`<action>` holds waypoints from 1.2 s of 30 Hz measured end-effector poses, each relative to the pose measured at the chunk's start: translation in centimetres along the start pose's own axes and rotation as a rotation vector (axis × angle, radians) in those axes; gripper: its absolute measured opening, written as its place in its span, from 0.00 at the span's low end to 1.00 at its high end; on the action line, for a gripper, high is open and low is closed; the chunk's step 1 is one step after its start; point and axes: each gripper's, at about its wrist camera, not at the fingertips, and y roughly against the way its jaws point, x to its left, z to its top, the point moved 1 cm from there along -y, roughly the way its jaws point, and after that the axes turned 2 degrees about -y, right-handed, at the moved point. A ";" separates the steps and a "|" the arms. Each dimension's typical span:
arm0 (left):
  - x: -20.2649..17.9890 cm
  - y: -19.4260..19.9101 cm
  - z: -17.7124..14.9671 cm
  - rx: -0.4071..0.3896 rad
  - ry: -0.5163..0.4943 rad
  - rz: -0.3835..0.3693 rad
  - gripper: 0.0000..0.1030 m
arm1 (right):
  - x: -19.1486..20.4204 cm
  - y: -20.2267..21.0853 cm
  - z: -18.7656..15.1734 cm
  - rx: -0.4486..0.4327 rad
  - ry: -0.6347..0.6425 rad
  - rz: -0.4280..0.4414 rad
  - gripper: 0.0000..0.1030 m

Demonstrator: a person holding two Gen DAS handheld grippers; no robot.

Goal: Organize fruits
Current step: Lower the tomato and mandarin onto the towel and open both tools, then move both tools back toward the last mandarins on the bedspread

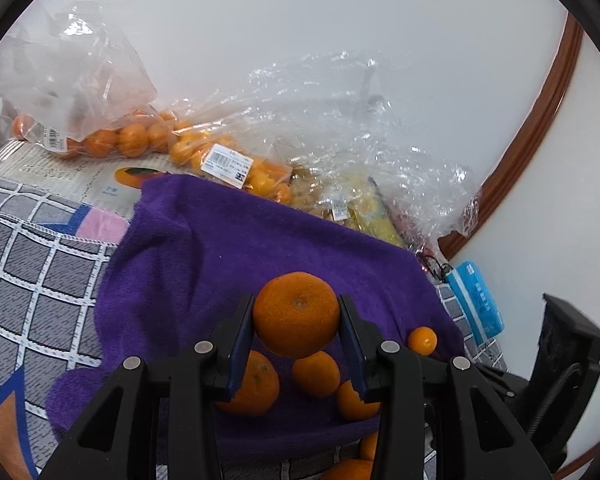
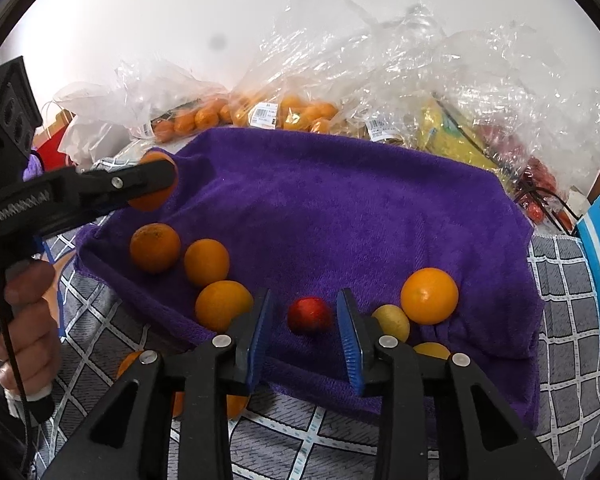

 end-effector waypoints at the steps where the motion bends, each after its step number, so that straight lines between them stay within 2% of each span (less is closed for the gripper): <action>1: 0.0 -0.2 -0.1 0.008 -0.004 0.001 0.38 | 0.0 0.1 0.0 -0.003 0.001 -0.001 0.36; 7: -0.5 -1.4 -0.8 0.062 -0.039 0.022 0.38 | 0.0 0.4 0.1 -0.010 0.003 -0.007 0.37; 20: -0.4 -1.3 -0.9 0.057 -0.043 0.038 0.38 | 0.0 0.6 0.1 -0.020 -0.002 -0.014 0.39; 24: -0.4 -1.0 -1.0 0.059 -0.034 0.032 0.46 | 0.1 0.5 0.1 -0.020 0.006 -0.021 0.39; 36: 0.0 1.3 -0.7 -0.008 -0.031 0.050 0.46 | 0.0 2.2 0.2 -0.068 -0.033 -0.004 0.39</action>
